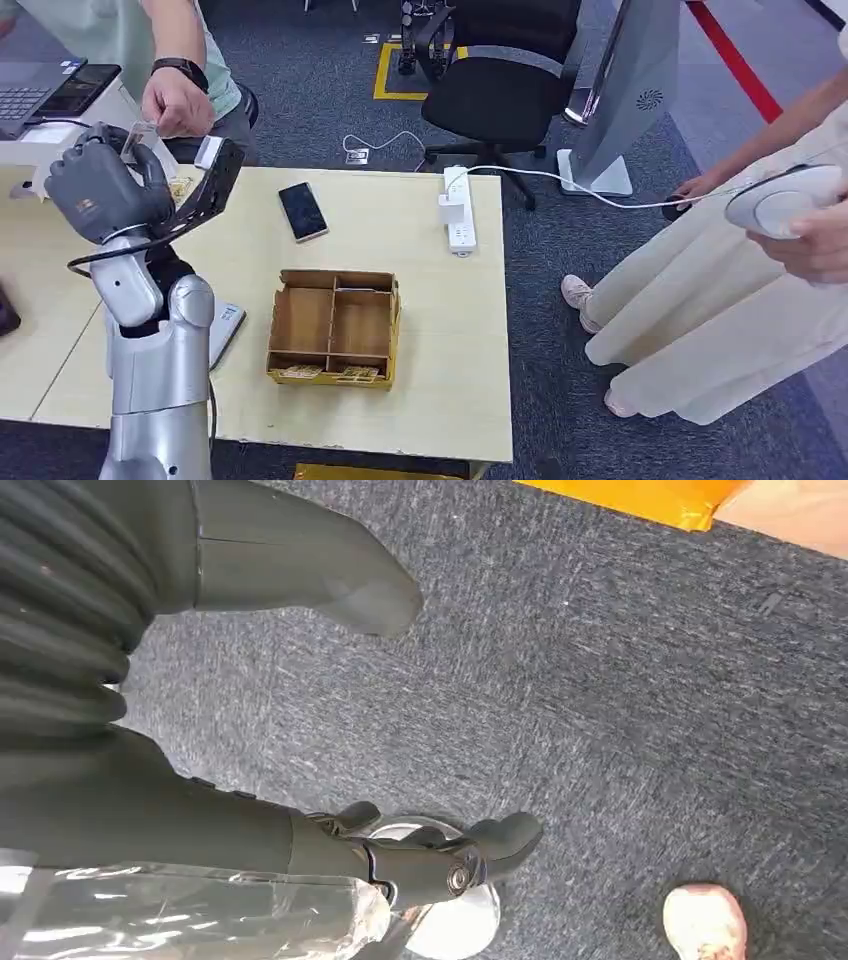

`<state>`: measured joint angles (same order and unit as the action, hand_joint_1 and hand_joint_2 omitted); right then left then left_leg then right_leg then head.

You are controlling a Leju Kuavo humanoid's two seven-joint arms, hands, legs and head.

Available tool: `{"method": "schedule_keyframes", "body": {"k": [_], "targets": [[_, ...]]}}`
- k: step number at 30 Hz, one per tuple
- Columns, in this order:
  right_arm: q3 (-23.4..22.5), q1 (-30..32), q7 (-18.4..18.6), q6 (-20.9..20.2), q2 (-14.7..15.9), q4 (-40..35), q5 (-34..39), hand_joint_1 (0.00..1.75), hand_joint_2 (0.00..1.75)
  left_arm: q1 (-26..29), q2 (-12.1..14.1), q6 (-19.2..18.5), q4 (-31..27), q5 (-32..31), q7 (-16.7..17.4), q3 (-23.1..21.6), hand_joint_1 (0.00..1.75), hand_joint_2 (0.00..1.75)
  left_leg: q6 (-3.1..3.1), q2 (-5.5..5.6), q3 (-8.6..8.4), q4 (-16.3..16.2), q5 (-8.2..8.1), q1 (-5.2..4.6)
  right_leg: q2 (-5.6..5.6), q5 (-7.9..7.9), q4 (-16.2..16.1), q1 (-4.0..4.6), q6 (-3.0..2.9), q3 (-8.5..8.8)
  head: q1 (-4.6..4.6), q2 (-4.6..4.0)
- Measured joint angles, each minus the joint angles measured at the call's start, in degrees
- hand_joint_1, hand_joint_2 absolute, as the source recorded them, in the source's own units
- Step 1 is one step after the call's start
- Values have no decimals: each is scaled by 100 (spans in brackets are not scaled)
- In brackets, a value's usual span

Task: Pass the card to the sensor for recognition and then transmit it.

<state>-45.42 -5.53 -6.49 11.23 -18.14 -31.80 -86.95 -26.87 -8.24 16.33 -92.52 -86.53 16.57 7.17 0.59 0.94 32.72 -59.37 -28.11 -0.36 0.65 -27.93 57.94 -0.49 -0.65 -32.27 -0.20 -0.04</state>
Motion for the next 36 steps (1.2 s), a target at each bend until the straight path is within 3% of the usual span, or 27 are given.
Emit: {"method": "schedule_keyframes", "body": {"k": [1, 12, 13, 25, 29, 36], "targets": [[0, 2, 0, 0, -2, 0, -7, 0, 175, 2, 15, -2, 2, 0, 0, -24, 0, 175, 0, 0, 0, 0, 0, 0, 0, 0, 0, 0, 0, 0, 0, 0], [-2, 36, -2, -4, -30, -33, -70, 0, 175, 78, 48, 109, 2, 0, -144, -24, 0, 175, 0, 0, 1, 0, 0, -2, 0, 0, 0, -2, 0, 0, 0, 0], [-2, 36, -7, -4, -31, -33, -79, 0, 175, 80, 52, 111, 2, 0, -142, -24, 0, 0, 0, 0, 1, 0, 0, -2, 0, 0, 0, -2, 0, 0, 0, 0], [-7, 39, -7, -4, -33, -52, -109, 0, 175, 122, 111, 109, -4, 0, 17, -22, 0, 0, 0, 1, 1, 0, 0, -1, -1, 0, 0, -1, 0, 0, 0, 0], [-9, 50, -9, -4, -37, -66, -116, 0, 175, 189, 43, 133, -114, 0, -329, 31, 0, 0, 0, 1, 3, 0, 0, -1, -1, 0, 0, -2, 0, 1, 0, 0], [-33, 96, -72, -4, -50, -114, -166, 0, 175, 440, -376, 153, -741, 20, -1172, 610, 0, 0, 1, 1, 4, 0, -2, -2, -1, -1, -1, -2, 1, -1, 0, 0]]}}
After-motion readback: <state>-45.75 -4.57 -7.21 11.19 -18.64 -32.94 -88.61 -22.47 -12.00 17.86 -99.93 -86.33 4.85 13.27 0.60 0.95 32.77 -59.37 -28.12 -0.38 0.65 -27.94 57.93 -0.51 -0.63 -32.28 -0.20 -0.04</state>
